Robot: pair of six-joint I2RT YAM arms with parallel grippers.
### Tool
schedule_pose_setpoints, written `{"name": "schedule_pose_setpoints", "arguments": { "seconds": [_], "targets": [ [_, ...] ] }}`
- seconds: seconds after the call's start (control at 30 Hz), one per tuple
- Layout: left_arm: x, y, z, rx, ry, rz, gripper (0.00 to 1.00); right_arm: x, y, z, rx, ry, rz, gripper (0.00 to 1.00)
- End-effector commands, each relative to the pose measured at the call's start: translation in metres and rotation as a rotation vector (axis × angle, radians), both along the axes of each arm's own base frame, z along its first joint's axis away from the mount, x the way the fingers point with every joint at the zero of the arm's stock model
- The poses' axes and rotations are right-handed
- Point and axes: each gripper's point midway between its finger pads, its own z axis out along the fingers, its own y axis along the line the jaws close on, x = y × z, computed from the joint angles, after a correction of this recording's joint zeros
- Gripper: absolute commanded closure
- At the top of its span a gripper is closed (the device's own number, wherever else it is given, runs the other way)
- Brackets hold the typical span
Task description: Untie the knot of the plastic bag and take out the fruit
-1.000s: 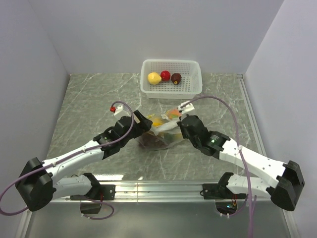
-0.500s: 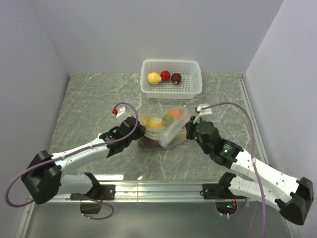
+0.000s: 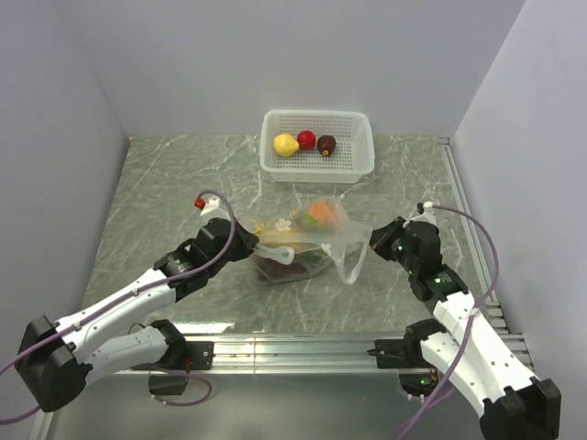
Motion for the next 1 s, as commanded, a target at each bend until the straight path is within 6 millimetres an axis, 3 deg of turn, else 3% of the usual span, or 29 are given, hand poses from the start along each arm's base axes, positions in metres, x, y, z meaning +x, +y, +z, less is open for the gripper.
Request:
{"name": "schedule_pose_setpoints", "arguments": {
  "seconds": [0.0, 0.03, 0.07, 0.1, 0.13, 0.17, 0.2, 0.23, 0.3, 0.33, 0.43, 0.53, 0.73, 0.83, 0.97],
  "targets": [
    [-0.008, 0.067, -0.035, 0.256, 0.057, 0.094, 0.93, 0.006, -0.011, -0.002, -0.005, -0.011, -0.02, 0.93],
    [-0.009, 0.056, -0.026, 0.212, 0.036, 0.045, 0.89, 0.005, -0.005, 0.009, -0.021, -0.028, 0.027, 0.76],
    [-0.01, 0.052, -0.015, 0.183, 0.005, 0.022, 0.85, 0.003, -0.003, 0.013, -0.081, -0.044, 0.075, 0.67],
    [-0.009, 0.047, -0.004, 0.177, -0.029, -0.015, 0.72, 0.001, -0.001, 0.019, -0.117, -0.057, 0.098, 0.59],
    [-0.008, 0.043, 0.007, 0.164, -0.062, -0.036, 0.64, -0.005, -0.002, 0.02, -0.163, -0.04, 0.122, 0.45],
    [-0.01, 0.041, 0.021, 0.148, -0.096, -0.06, 0.54, -0.007, 0.004, 0.041, -0.227, -0.098, 0.175, 0.4],
    [-0.008, 0.041, 0.038, 0.157, -0.141, -0.076, 0.33, -0.01, 0.003, 0.052, -0.266, -0.124, 0.186, 0.37],
    [-0.008, 0.04, 0.05, 0.157, -0.171, -0.09, 0.23, -0.014, 0.005, 0.07, -0.299, -0.15, 0.213, 0.32],
    [-0.01, 0.038, 0.08, 0.17, -0.25, -0.139, 0.05, -0.022, 0.015, 0.086, -0.397, -0.201, 0.296, 0.3],
    [-0.012, 0.037, 0.089, 0.174, -0.272, -0.16, 0.02, -0.026, 0.021, 0.101, -0.419, -0.227, 0.336, 0.29],
    [-0.02, 0.024, 0.118, 0.189, -0.344, -0.288, 0.01, -0.028, 0.044, 0.105, -0.544, -0.23, 0.495, 0.28],
    [-0.028, 0.006, 0.124, 0.176, -0.378, -0.407, 0.03, -0.022, 0.047, 0.116, -0.65, -0.225, 0.519, 0.28],
    [-0.054, -0.056, 0.118, 0.145, -0.383, -0.665, 0.1, -0.016, 0.089, 0.128, -0.694, -0.296, 0.676, 0.29],
    [-0.06, -0.074, 0.116, 0.159, -0.425, -0.72, 0.1, -0.012, 0.104, 0.117, -0.765, -0.302, 0.783, 0.22],
    [-0.061, -0.085, 0.105, 0.196, -0.471, -0.777, 0.08, 0.004, 0.113, 0.086, -0.856, -0.228, 0.841, 0.2]
  ]
}}
